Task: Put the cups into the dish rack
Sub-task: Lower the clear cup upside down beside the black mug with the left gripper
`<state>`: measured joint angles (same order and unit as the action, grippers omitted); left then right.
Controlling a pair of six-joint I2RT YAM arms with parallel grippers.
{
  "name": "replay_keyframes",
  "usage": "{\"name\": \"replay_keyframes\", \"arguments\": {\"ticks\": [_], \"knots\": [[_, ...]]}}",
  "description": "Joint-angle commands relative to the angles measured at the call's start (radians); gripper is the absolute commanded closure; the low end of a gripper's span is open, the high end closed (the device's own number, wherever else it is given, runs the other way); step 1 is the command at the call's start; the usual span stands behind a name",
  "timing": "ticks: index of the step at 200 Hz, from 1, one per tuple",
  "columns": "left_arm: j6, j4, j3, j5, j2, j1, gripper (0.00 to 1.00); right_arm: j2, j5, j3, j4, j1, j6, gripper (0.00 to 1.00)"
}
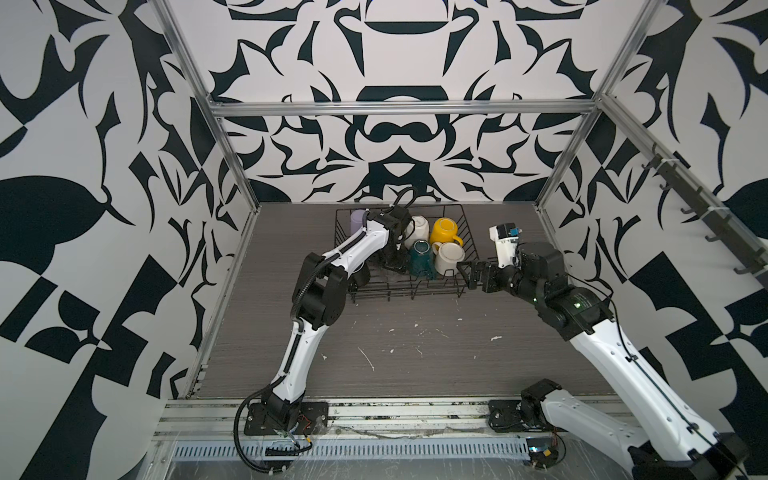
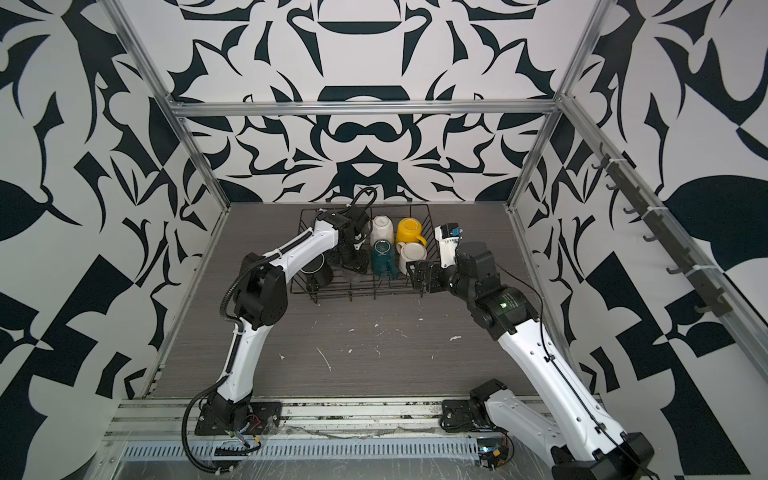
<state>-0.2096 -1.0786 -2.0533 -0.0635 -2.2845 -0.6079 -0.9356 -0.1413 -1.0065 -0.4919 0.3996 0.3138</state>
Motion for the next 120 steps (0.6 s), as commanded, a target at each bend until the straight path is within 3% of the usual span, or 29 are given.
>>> {"name": "replay_keyframes", "arguments": {"ticks": [1, 28, 120], "knots": [[0.0, -0.067, -0.03, -0.01, -0.012, 0.012, 0.11, 0.017, -0.001, -0.003, 0.027, -0.004, -0.011, 0.0], [0.001, -0.065, -0.03, -0.01, -0.011, 0.014, 0.0, 0.017, -0.001, -0.004, 0.029, -0.004, -0.01, 0.0], [-0.011, -0.039, -0.029, -0.037, 0.003, 0.023, 0.01, 0.016, -0.003, -0.003, 0.03, -0.005, -0.013, 0.0]]}}
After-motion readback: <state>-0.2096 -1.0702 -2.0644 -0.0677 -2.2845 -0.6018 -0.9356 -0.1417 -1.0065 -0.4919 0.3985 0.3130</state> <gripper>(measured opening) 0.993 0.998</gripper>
